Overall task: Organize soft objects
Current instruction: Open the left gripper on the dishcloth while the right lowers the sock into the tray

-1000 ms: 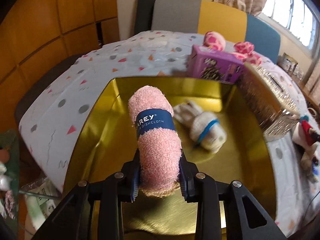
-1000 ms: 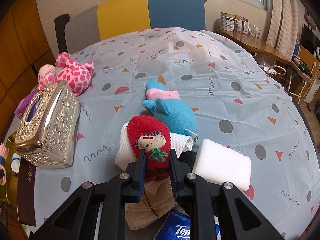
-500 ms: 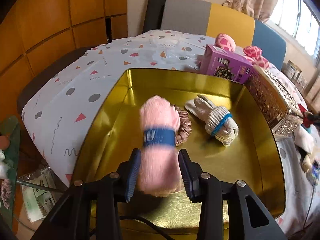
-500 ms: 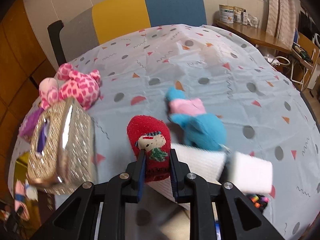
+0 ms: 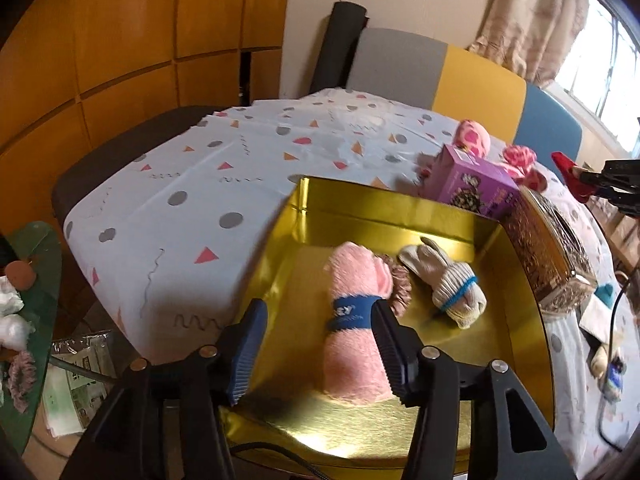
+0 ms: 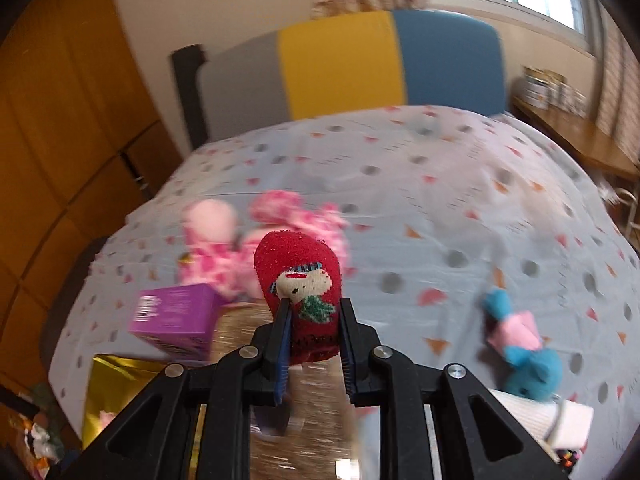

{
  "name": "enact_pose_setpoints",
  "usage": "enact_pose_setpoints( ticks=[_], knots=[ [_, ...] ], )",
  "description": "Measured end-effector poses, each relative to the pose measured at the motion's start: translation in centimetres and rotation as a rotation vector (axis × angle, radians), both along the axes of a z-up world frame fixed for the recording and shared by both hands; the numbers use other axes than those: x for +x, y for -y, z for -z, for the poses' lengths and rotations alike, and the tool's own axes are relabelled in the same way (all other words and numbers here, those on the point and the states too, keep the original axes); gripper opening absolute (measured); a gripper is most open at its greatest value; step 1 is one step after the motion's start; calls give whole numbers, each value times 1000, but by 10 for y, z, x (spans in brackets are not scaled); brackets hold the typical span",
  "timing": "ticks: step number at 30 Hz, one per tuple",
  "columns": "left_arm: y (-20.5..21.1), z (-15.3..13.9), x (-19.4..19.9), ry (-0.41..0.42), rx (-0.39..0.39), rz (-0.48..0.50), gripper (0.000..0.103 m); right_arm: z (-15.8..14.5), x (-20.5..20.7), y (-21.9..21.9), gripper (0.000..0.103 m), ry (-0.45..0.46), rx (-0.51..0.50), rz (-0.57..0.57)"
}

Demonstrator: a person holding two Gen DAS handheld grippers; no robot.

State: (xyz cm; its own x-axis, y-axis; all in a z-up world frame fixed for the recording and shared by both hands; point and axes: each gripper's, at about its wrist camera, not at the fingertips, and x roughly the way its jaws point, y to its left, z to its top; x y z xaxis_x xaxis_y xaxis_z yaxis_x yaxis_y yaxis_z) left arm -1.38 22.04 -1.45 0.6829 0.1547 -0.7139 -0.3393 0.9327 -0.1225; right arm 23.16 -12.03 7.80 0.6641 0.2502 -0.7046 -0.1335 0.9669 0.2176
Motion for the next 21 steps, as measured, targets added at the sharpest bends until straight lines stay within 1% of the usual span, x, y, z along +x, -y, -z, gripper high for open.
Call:
enact_pose_setpoints(
  ticks=[4,7,9,12,14,16,19,21],
  knots=[
    [-10,-4,-7,13,17,-26,58,-1,-9,-44,20,11,11,-111],
    [-17,-5,-14,15,12,-47,65,5,-27,-75,20,7,-4,-210],
    [-21,-3,-15,10,8,-55,66,12,-42,-92,20,3,-17,-272],
    [-20,-1,-16,-1,2,-60,66,27,-69,-110,20,0,-70,-355],
    [-19,0,-15,-6,-11,-53,68,36,-82,-119,20,-7,-113,-379],
    [-14,1,-14,-11,-18,-40,70,49,-95,-130,20,-16,-190,-380],
    [-4,-1,-13,-11,-8,-7,70,65,-103,-139,20,-39,-234,-372],
    [2,-3,-12,-9,2,12,71,72,-103,-142,21,-48,-246,-374]
  ],
)
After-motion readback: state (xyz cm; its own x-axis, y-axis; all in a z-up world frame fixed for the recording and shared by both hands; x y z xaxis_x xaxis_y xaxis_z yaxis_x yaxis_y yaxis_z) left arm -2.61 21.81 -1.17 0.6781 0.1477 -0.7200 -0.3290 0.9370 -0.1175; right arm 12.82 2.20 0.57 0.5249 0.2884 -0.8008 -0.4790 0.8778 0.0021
